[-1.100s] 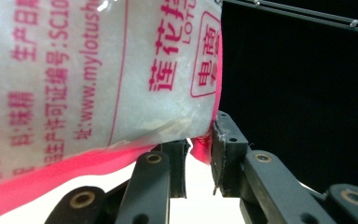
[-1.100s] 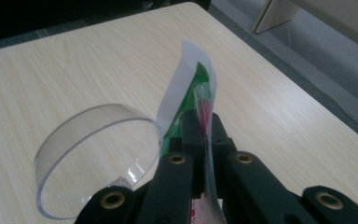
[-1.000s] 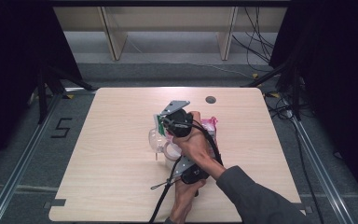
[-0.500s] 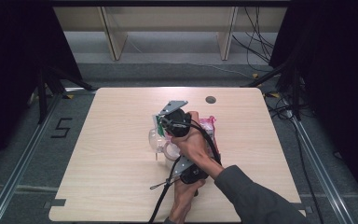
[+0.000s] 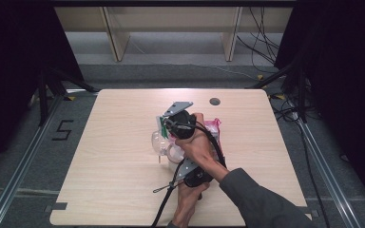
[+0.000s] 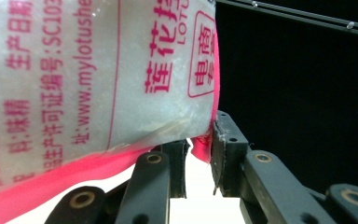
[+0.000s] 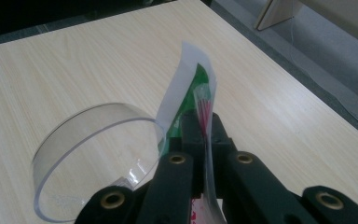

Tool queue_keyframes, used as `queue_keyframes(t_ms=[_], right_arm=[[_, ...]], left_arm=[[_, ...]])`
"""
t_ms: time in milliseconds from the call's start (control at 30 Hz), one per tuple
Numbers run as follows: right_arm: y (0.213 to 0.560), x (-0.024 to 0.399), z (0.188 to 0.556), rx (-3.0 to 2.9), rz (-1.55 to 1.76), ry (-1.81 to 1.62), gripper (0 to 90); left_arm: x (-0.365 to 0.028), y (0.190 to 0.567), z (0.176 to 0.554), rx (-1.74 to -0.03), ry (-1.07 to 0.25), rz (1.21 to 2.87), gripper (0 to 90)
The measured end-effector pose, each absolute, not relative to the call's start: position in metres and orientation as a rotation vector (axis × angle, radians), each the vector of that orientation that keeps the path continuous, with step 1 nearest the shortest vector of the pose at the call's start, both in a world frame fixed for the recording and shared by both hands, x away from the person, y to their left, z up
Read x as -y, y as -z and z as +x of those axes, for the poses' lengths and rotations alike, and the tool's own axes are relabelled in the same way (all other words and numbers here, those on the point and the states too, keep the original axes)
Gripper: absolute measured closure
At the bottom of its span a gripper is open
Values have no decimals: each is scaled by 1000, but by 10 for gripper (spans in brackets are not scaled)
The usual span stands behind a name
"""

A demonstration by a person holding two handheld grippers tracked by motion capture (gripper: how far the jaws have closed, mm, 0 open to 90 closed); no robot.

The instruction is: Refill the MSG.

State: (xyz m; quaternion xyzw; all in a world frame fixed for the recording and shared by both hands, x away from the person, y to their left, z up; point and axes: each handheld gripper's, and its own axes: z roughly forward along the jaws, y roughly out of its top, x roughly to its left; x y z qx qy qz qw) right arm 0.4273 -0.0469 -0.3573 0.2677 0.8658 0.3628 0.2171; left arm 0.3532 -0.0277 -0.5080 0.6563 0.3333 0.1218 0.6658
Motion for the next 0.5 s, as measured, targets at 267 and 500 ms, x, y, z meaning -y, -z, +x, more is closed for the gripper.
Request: queue_keyframes(t_ms=[267,500], right_arm=[[355,50,426,-2403,759,-1058,900],[352,58,426,-2393,792,-1099,900]], left_arm=[[29,511,355,-751,-269,1481,767],[28,513,355,-778,-277,1516,766]])
